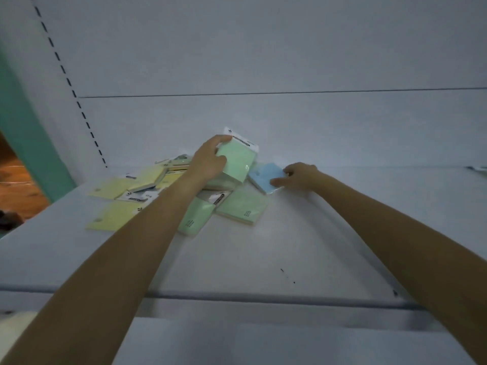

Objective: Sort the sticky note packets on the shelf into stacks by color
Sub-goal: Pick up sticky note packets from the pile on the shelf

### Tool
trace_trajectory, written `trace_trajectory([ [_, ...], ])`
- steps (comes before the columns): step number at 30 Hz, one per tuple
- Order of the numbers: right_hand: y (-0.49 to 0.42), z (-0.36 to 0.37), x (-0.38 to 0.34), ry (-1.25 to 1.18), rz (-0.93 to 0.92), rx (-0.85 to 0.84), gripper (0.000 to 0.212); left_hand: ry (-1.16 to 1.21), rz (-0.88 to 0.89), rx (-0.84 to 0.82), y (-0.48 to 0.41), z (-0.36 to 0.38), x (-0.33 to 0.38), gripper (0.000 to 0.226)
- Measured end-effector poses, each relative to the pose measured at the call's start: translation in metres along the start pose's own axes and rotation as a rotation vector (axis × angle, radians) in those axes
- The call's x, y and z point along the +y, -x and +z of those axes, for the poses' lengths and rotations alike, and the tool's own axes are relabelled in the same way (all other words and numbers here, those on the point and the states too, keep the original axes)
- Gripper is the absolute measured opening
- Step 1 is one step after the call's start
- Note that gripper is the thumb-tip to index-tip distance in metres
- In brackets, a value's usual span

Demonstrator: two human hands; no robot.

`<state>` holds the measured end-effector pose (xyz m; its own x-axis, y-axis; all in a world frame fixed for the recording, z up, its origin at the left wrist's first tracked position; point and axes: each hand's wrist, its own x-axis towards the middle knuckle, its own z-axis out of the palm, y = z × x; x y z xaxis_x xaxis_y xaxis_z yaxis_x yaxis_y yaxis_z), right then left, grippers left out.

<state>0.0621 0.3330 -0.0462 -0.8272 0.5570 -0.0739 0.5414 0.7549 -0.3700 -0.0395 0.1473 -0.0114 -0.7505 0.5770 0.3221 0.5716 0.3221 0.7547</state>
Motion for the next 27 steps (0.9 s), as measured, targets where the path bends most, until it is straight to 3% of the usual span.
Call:
trace_trajectory([
  [3, 0.003, -0.005, 0.003, -0.171, -0.079, -0.016, 0.061, 0.059, 0.011, 0.073, -0.001, 0.004, -0.002, 0.05],
  [6, -0.003, 0.0, 0.011, -0.004, 0.032, 0.127, 0.069, 0.041, -0.014, 0.102, -0.004, 0.01, -0.011, 0.046],
  [8, -0.001, 0.003, 0.011, 0.009, 0.066, 0.105, 0.066, -0.019, -0.022, 0.105, -0.004, 0.016, -0.016, 0.044],
  [12, 0.011, 0.009, 0.005, -0.196, -0.066, 0.027, 0.063, -0.091, 0.009, 0.069, -0.001, 0.023, -0.019, 0.042],
  [16, 0.013, 0.012, -0.003, -0.48, -0.182, 0.091, 0.06, -0.099, 0.02, 0.064, 0.0, 0.02, -0.019, 0.041],
  [21, 0.015, 0.01, 0.001, -0.675, -0.153, 0.175, 0.05, -0.013, 0.036, 0.1, 0.009, 0.015, -0.018, 0.041],
  [27, 0.046, -0.021, 0.031, -0.749, -0.098, 0.401, 0.052, 0.13, 0.097, 0.12, 0.018, 0.027, 0.001, 0.042],
])
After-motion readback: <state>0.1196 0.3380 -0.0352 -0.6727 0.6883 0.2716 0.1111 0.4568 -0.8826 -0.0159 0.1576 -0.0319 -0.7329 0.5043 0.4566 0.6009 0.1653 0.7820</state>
